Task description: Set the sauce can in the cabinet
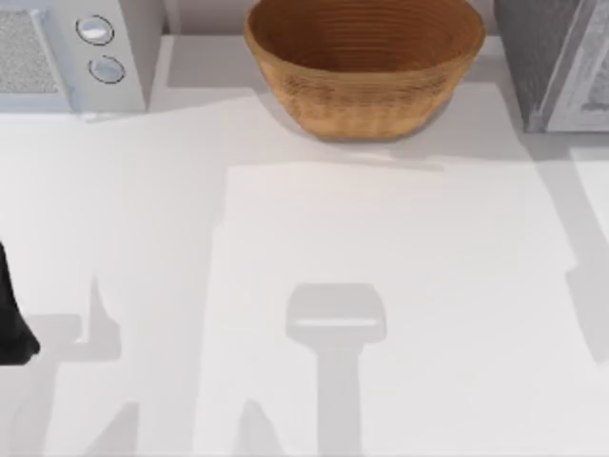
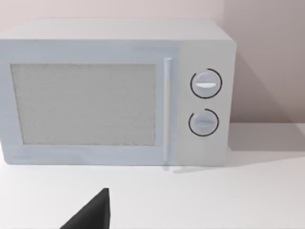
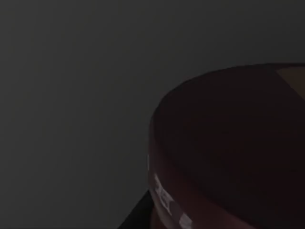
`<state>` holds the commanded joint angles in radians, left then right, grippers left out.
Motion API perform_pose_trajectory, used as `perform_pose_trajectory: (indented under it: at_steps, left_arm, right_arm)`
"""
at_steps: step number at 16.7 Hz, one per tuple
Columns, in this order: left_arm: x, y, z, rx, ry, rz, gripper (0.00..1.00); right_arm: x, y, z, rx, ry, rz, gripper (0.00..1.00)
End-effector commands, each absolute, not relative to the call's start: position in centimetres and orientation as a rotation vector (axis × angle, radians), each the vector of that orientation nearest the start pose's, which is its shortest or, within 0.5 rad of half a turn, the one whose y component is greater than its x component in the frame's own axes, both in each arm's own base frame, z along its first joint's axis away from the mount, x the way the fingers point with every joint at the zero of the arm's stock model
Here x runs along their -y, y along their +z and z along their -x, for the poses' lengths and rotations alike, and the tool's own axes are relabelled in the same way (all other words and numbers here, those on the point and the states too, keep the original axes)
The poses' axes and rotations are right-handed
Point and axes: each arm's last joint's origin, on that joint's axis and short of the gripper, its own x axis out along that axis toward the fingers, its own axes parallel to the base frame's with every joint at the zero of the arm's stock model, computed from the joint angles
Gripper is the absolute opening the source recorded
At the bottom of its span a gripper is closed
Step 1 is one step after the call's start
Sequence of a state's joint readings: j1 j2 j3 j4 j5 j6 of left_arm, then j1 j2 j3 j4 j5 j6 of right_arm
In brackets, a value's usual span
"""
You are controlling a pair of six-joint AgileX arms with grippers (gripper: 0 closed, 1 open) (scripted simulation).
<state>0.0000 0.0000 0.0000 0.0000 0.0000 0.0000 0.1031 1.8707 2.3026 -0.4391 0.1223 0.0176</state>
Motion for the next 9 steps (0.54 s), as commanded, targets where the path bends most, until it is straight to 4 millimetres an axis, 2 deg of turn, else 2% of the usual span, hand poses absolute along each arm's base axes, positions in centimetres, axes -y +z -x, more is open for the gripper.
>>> perform_pose_trajectory:
  at_steps: [3,9]
  left_arm:
    - [0.12,16.00,-10.57,0.000,0.000,0.000,1.00]
    - [0.12,16.00,-10.57,0.000,0.000,0.000,1.00]
  right_arm:
    - [-4.54,50.90,-39.72,-0.005,0.001,-0.002,0.98]
    - [-4.54,50.90,-39.72,-0.005,0.001,-0.002,1.00]
